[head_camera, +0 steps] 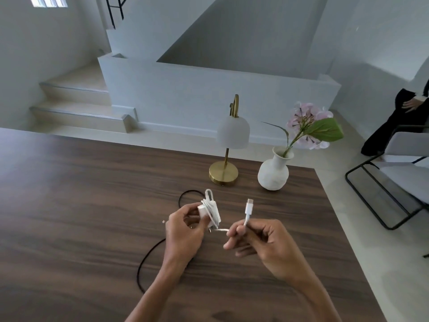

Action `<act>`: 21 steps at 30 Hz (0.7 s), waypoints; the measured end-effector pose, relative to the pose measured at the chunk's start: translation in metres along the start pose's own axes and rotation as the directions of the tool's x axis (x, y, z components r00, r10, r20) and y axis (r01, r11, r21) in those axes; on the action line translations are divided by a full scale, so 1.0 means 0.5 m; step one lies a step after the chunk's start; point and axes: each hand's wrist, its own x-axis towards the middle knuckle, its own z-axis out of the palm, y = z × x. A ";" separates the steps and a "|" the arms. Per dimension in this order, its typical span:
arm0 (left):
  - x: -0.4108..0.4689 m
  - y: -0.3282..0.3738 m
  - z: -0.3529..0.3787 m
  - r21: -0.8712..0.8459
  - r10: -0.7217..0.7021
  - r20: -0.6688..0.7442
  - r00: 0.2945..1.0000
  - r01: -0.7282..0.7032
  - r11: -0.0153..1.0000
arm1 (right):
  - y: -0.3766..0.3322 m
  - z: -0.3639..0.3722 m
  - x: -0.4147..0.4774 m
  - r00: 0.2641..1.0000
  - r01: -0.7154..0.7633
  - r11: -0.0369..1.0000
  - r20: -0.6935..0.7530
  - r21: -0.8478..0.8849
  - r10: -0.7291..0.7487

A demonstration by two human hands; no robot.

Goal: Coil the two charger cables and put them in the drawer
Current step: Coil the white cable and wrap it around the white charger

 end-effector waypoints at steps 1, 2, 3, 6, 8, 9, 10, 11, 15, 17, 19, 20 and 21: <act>-0.007 -0.007 0.000 0.065 0.096 0.020 0.995 -0.097 0.993 | -0.001 -0.006 0.003 0.999 0.013 1.000 -0.039 -0.001 -0.013; -0.014 -0.015 0.000 0.113 0.192 0.059 0.980 -0.198 0.974 | 0.001 -0.012 0.007 0.996 0.026 1.000 -0.081 -0.011 -0.027; -0.022 -0.025 0.002 0.154 0.282 0.114 0.953 -0.297 0.942 | 0.007 -0.020 0.009 0.991 0.034 0.999 -0.125 -0.028 -0.037; -0.043 -0.062 0.012 0.268 0.439 0.273 0.856 -0.505 0.820 | 0.047 -0.041 0.015 0.976 0.035 0.995 -0.211 -0.091 -0.054; -0.053 -0.093 0.021 0.292 0.472 0.320 0.822 -0.559 0.776 | 0.088 -0.049 0.016 0.969 0.008 0.996 -0.247 -0.087 -0.029; -0.057 -0.109 0.026 0.301 0.480 0.346 0.806 -0.580 0.757 | 0.110 -0.051 0.015 0.964 -0.011 0.998 -0.268 -0.061 -0.006; -0.060 -0.123 0.027 0.314 0.487 0.373 0.790 -0.602 0.734 | 0.130 -0.049 0.017 0.957 -0.036 0.999 -0.290 -0.025 0.027; -0.062 -0.137 0.031 0.328 0.494 0.401 0.771 -0.625 0.709 | 0.149 -0.048 0.015 0.946 -0.068 0.997 -0.318 0.021 0.072; -0.073 -0.169 0.033 0.347 0.514 0.493 0.702 -0.700 0.624 | 0.214 -0.044 0.009 0.913 -0.141 0.989 -0.379 0.051 0.150; -0.079 -0.178 0.029 0.342 0.507 0.537 0.675 -0.723 0.600 | 0.237 -0.046 0.006 0.913 -0.175 0.984 -0.373 0.011 0.167; -0.086 -0.188 0.023 0.323 0.512 0.568 0.645 -0.746 0.582 | 0.255 -0.050 0.003 0.912 -0.236 0.972 -0.347 -0.008 0.219; -0.089 -0.193 0.019 0.312 0.516 0.581 0.630 -0.758 0.573 | 0.261 -0.051 0.001 0.911 -0.263 0.965 -0.334 -0.022 0.241; -0.092 -0.196 0.015 0.305 0.517 0.592 0.618 -0.766 0.566 | 0.266 -0.053 0.000 0.911 -0.282 0.958 -0.325 -0.044 0.254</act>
